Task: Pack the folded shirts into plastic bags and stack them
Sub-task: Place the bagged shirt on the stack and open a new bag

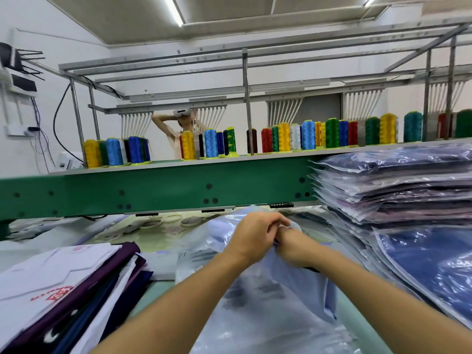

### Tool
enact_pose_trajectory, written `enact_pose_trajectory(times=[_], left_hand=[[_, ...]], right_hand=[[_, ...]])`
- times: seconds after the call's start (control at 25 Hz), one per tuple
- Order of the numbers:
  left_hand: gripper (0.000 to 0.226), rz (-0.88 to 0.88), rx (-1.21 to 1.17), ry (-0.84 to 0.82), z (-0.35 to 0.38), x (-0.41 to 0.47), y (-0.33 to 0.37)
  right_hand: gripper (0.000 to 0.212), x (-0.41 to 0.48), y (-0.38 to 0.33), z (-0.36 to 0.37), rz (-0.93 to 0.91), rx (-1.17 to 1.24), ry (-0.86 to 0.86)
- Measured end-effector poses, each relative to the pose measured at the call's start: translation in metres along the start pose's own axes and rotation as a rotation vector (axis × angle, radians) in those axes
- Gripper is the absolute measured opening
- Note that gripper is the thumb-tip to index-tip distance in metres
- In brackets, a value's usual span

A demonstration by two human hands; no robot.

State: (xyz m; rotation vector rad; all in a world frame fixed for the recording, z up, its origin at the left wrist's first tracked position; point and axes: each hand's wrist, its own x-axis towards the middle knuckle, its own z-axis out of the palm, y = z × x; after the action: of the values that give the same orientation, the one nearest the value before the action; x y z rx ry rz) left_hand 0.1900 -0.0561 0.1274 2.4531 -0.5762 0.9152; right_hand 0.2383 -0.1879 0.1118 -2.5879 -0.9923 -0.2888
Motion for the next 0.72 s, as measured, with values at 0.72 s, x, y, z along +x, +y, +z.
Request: enact_pose_trajectory(times=[0.72], left_hand=[[0.089, -0.633, -0.659, -0.183, -0.030, -0.071, -0.035]], right_hand=[[0.023, -0.002, -0.043, 0.004, 0.366, 0.255, 0.112]])
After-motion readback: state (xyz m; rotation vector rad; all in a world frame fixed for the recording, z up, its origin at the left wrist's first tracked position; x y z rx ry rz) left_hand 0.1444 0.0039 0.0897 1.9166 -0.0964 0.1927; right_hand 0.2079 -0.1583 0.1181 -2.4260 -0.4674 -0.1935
